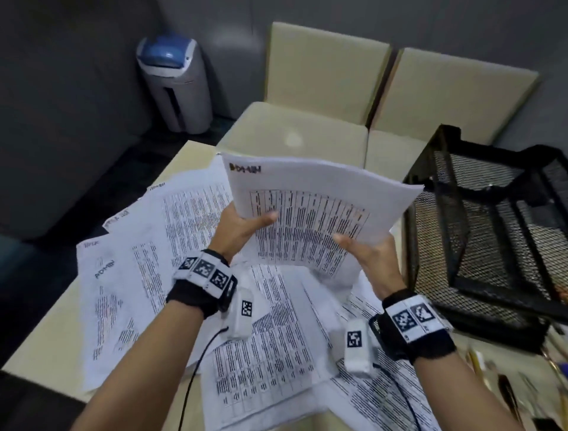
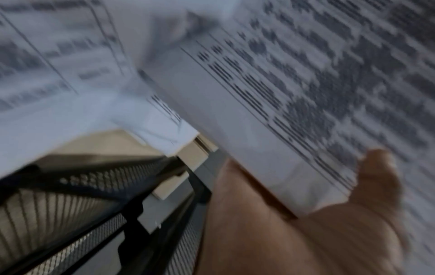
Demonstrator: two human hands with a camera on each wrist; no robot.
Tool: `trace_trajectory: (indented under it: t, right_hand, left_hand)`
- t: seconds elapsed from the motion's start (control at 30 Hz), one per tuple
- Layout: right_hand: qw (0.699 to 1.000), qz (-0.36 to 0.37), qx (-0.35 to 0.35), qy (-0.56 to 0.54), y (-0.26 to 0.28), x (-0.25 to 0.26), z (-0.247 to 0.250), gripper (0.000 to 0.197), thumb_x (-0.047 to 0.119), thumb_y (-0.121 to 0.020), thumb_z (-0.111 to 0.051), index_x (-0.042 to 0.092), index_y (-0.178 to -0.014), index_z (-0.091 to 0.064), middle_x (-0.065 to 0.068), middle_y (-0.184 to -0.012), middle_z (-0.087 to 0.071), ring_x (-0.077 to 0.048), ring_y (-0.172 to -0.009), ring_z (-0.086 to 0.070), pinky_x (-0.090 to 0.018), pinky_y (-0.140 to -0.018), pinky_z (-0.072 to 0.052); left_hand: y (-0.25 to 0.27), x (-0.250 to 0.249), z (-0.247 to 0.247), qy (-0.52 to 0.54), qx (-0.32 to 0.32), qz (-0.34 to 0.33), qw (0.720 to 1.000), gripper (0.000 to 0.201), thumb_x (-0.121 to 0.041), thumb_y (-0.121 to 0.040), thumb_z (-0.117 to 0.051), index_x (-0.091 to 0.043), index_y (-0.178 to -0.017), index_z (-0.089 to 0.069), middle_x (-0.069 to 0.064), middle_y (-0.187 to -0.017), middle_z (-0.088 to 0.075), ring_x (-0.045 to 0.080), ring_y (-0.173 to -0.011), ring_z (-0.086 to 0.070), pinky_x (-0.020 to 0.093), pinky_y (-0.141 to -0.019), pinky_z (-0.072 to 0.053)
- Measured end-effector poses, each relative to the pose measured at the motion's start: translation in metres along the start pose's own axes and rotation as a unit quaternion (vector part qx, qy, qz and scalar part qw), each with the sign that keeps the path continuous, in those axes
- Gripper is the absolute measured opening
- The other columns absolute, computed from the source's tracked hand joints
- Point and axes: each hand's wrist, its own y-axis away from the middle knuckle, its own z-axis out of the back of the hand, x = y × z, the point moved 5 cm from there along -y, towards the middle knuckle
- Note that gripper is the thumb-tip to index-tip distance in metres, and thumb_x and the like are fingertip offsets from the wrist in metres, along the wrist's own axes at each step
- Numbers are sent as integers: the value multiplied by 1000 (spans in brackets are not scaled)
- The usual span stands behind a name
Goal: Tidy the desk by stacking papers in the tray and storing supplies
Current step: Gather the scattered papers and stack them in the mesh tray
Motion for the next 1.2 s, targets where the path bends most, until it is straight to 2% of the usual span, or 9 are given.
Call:
trace_trajectory:
  t: [0.1,0.23,0.33,0.43,0.6,0.77,0.97,1.07,1.2]
  right_hand:
    - [996,-26,-20,80,-16,-14,-14,19,6,-81,-68,3,-99,-63,-13,-92,-68,-21,-87,-61,-39,-86,-52]
    - [995,7,-55,81,-49,13,-35,21,9,-86,-63,8,-107,-58,1,-93,-62,-13,-84,-59,-14,-73,-48]
    - [995,-25,-38,83,-79,12,-59,29,9,-88,-61,6,-116,-55,-5,-107,-61,-15,-93,-56,-23,-83,-44]
    - [984,-115,8,133,-104,-24,-90,20,10,-86,-63,4,-104,-59,-20,-104,-63,-22,-92,-58,-31,-80,-46]
    - [941,-234,94,225,-111,-85,-134,48,14,-87,-62,-7,-128,-47,-16,-112,-58,-28,-104,-56,-33,-88,-45]
    - [935,-196,138,263,-107,-96,-179,44,6,-84,-62,0,-125,-48,-20,-121,-60,-34,-111,-58,-47,-100,-46]
    - [932,-191,105,291,-106,-93,-167,44,1,-77,-60,2,-120,-54,-18,-111,-63,-32,-102,-61,-43,-92,-51]
    - [900,-237,122,346,-82,-98,-153,33,2,-81,-57,-5,-113,-54,-20,-96,-58,-33,-93,-60,-36,-79,-51]
    - [911,-261,157,277,-33,-98,-168,25,-3,-77,-49,1,-101,-56,-13,-85,-59,-30,-89,-59,-33,-75,-51]
  left_hand:
    - [4,12,2,9,8,66,998,63,-58,-57,-73,-24,-108,-57,-6,-103,-64,4,-95,-61,25,-85,-51]
    - [2,42,68,-66,-124,153,978,54,-32,-83,-65,-4,-127,-49,4,-120,-57,15,-99,-58,34,-99,-45]
    - [15,83,134,-264,-241,338,871,78,-46,-82,-63,4,-136,-36,14,-138,-41,25,-118,-48,36,-97,-40]
    - [24,116,153,-412,-179,421,788,85,-57,-81,-56,7,-134,-39,26,-140,-34,37,-131,-31,42,-108,-28]
    - [22,126,124,-410,-176,362,818,39,-24,-94,-42,0,-123,-50,17,-132,-41,34,-123,-40,43,-101,-40]
    - [32,121,113,-235,-163,264,921,23,-3,-87,-53,1,-107,-64,11,-111,-59,27,-104,-58,39,-96,-49]
    - [99,126,176,-294,-359,452,762,84,-45,-78,-68,5,-134,-31,20,-140,-31,34,-131,-30,48,-103,-33]
    - [96,134,165,-323,-334,421,779,67,-42,-86,-60,5,-129,-42,19,-136,-36,36,-126,-34,47,-102,-34]
    - [86,134,157,-189,-388,357,828,44,-25,-100,-38,8,-126,-51,25,-132,-50,39,-123,-46,42,-101,-36]
